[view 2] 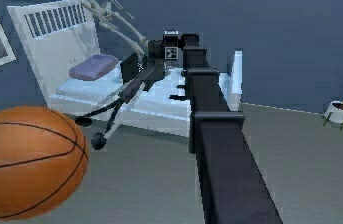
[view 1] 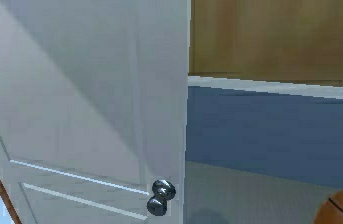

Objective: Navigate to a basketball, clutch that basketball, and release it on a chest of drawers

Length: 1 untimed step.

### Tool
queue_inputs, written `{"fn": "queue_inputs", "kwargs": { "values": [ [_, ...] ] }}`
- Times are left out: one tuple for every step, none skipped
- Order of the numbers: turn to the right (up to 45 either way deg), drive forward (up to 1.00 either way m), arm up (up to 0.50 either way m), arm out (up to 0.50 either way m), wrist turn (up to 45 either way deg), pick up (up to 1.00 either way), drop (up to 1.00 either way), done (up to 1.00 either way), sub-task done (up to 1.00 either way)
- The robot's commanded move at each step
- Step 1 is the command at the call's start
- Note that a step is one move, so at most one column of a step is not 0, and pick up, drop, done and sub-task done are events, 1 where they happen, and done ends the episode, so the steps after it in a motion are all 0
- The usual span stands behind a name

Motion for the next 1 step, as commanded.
{"fn": "queue_inputs", "kwargs": {
  "values": [
    [0.0,0.00,0.00,-0.40,0.0,0.00,0.00,0.00,0.00]
  ]
}}
